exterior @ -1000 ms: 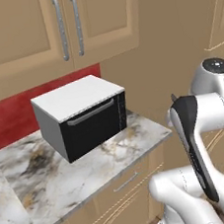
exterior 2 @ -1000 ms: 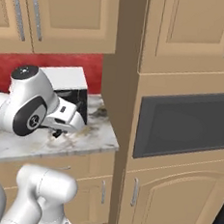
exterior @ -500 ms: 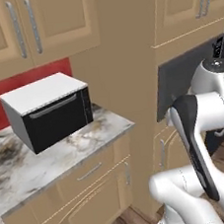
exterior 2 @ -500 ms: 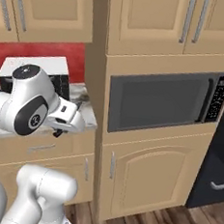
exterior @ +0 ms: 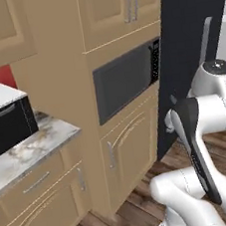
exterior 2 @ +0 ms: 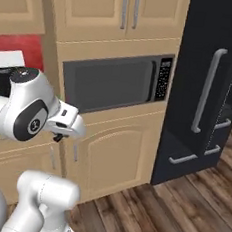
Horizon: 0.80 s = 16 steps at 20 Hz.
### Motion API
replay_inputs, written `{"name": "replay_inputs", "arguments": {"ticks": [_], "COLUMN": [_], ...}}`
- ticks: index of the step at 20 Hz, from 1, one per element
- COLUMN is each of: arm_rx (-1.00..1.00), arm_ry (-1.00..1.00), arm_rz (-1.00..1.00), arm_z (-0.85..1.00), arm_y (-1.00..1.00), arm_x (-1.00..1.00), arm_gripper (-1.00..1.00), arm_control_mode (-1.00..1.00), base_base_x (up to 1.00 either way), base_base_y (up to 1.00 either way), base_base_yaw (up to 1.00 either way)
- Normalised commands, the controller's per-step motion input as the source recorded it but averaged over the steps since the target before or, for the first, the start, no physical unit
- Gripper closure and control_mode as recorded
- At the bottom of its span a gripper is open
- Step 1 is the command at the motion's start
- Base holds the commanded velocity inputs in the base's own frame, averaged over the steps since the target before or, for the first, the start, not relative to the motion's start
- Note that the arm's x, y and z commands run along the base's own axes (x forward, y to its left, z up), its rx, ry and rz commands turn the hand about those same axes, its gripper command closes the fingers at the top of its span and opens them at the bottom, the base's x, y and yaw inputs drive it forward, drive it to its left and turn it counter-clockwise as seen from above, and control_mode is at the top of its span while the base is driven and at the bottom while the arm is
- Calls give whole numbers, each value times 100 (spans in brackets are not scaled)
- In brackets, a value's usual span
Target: Retrieve the butter from the fridge and place it on a plate on the dining table. Then retrieve the butter knife by the fridge and place it near the plate.
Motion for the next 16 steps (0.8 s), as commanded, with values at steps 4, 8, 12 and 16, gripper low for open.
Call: {"name": "replay_inputs", "arguments": {"ticks": [4,8,12,16], "arm_rx": [0,0,0,0], "arm_ry": [0,0,0,0], "arm_rz": [0,0,0,0], "arm_z": [0,0,0,0], "arm_y": [0,0,0,0], "arm_x": [0,0,0,0], "arm_gripper": [100,100,100,100], "arm_control_mode": [100,100,100,100], "base_base_x": [1,7,10,34], "base_base_y": [-94,-100,-93,-38], "base_base_yaw": [-69,-74,-74,-64]}}
